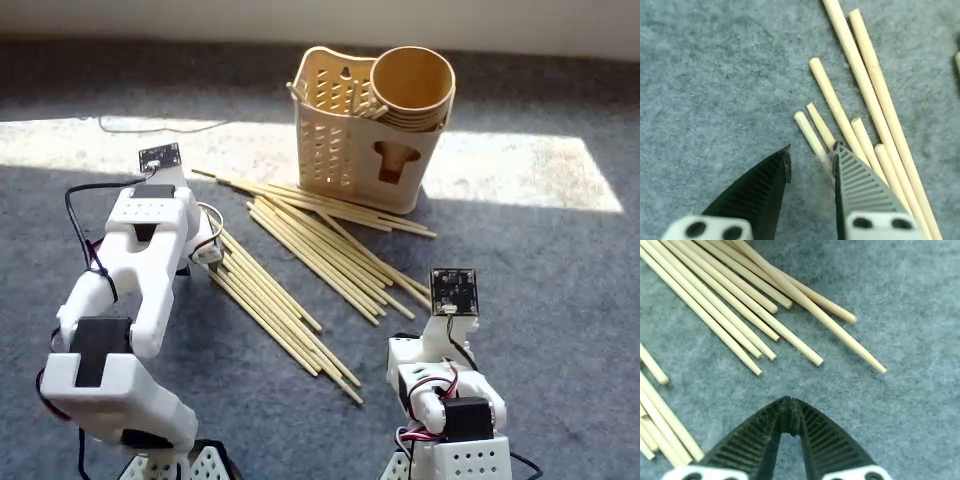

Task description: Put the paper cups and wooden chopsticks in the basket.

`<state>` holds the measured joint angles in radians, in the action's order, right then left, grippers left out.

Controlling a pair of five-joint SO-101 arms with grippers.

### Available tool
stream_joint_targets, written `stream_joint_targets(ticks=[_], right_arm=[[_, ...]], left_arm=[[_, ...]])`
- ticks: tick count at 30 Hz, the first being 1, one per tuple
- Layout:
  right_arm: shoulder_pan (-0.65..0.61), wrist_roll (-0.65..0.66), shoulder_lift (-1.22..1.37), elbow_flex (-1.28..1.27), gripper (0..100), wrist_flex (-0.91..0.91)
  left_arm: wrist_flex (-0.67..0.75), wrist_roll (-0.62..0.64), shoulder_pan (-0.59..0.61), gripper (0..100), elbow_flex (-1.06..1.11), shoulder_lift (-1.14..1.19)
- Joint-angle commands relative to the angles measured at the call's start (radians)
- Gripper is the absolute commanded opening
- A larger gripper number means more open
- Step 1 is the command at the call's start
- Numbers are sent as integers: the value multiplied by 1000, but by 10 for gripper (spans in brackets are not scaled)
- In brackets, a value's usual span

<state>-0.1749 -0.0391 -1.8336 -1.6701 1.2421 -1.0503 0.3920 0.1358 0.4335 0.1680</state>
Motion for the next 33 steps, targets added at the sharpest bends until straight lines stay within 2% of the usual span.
stream_joint_targets(ticks=[1,5,12,23,28,33], right_arm=[[8,-3,-4,-150,5,10],[8,-3,-4,-150,5,10],[8,-3,-4,-150,5,10],[8,-3,-4,-150,5,10],[8,-3,-4,-150,5,10],[8,-3,-4,-150,5,10]], left_arm=[[-6,8,13,139,-59,62],[-6,8,13,133,-71,82],[-6,6,15,42,-67,82],[-28,6,42,41,-77,74],[-104,6,44,3,-139,-4],[-126,6,36,6,-156,-88]])
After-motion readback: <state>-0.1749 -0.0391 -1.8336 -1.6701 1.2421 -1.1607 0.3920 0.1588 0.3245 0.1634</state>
